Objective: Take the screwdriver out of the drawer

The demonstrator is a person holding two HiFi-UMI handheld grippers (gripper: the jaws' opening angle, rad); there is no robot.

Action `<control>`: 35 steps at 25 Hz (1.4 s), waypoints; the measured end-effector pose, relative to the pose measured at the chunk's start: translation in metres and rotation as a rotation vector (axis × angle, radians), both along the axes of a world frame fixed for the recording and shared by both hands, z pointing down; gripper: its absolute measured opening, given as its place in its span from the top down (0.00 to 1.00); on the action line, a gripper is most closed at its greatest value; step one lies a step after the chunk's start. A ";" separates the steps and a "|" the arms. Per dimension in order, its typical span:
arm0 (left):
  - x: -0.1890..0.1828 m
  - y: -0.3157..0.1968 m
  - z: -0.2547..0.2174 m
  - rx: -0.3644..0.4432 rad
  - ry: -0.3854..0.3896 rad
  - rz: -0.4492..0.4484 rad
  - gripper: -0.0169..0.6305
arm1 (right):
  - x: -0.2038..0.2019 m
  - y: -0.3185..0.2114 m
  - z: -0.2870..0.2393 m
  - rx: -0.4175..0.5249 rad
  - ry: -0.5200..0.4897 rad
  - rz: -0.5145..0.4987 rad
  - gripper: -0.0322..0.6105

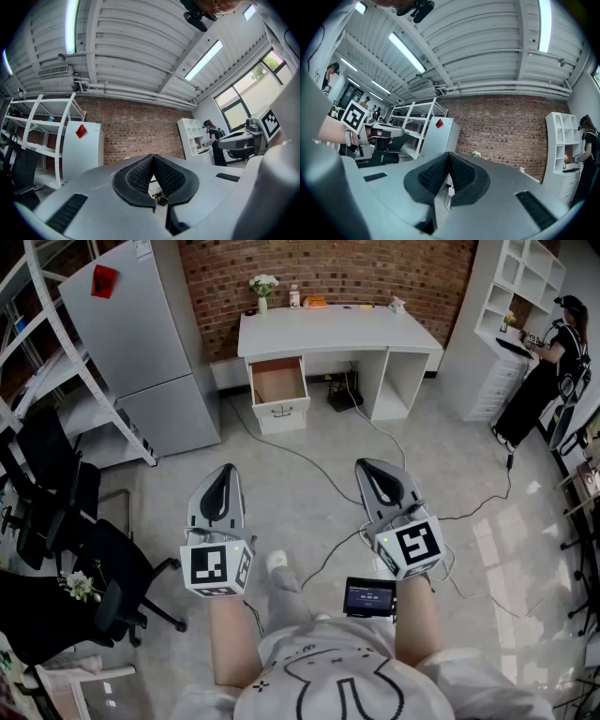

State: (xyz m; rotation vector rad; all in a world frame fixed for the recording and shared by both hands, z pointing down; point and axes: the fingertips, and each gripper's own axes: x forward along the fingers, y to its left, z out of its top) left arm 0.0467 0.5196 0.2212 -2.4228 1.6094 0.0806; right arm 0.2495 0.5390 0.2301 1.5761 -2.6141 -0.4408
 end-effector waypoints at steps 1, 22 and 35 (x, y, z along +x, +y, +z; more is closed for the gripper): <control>0.000 -0.006 0.001 -0.001 -0.001 -0.001 0.96 | 0.001 -0.006 0.000 -0.001 -0.006 -0.001 0.92; -0.057 -0.222 0.017 -0.066 0.011 0.015 0.96 | -0.062 -0.214 0.000 -0.053 -0.029 -0.043 0.92; -0.126 -0.356 0.034 -0.126 0.043 0.054 0.96 | -0.127 -0.340 0.012 -0.095 0.011 0.024 0.92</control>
